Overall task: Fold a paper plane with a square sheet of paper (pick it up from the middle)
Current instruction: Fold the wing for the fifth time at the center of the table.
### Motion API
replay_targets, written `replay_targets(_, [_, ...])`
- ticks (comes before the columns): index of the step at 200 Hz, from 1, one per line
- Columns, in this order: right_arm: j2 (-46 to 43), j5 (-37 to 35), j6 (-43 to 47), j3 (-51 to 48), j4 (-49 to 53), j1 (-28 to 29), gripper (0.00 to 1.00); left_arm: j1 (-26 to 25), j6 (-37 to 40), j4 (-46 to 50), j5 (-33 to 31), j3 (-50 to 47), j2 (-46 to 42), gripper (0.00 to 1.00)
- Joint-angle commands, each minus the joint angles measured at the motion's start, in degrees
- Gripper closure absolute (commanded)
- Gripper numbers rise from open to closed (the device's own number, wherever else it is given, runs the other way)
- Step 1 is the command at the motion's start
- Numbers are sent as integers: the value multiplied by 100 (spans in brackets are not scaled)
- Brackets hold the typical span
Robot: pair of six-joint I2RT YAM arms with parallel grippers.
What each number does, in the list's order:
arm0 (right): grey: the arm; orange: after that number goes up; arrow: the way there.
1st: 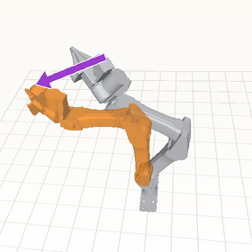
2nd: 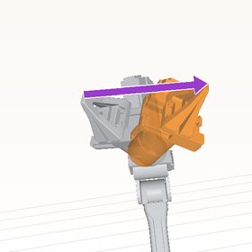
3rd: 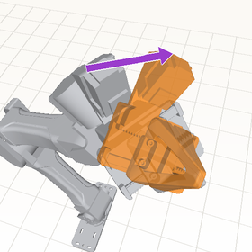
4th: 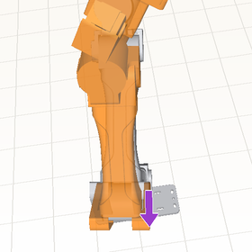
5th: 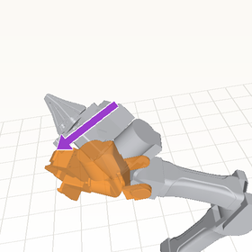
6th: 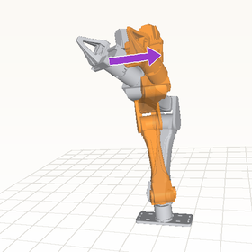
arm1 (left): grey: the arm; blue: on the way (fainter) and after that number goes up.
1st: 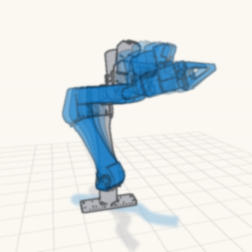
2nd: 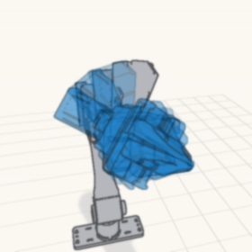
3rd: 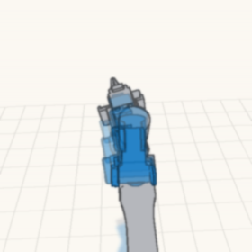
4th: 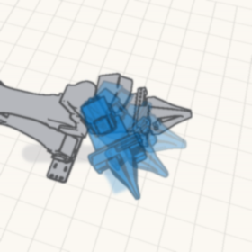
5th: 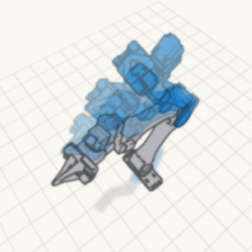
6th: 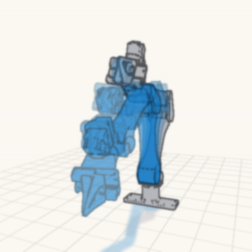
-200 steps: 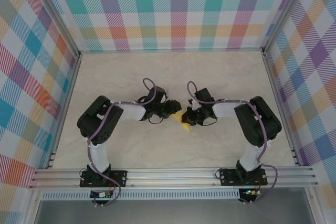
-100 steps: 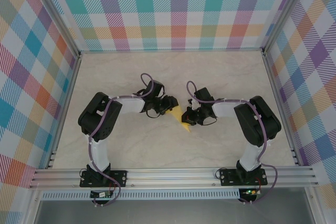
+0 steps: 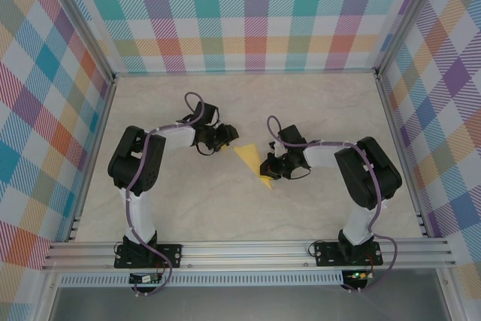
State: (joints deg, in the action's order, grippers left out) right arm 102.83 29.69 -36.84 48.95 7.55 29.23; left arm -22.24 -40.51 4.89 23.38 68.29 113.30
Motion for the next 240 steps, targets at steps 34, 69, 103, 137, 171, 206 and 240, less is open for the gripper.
replay_targets(34, [359,-420,15,-133,741,11,95,-104,43,83,-163,-312,-1145,56])
replay_targets(69, [296,-412,-69,-114,681,14,95,-704,105,-49,137,-377,-1022,70])
replay_targets(103, [237,-358,-79,-43,679,12,95,-922,-37,-367,326,-402,-446,75])
replay_targets(137, [184,-299,-57,118,761,14,95,-923,-98,-505,423,-324,-7,76])
replay_targets(171, [-121,-135,-20,309,812,21,94,-923,44,-72,169,-223,237,80])
replay_targets(206, [-316,75,-46,493,626,124,95,-923,73,-71,213,-296,331,82])
replay_targets(240, [37,93,-191,795,480,223,95,-923,31,-85,237,-290,359,83])
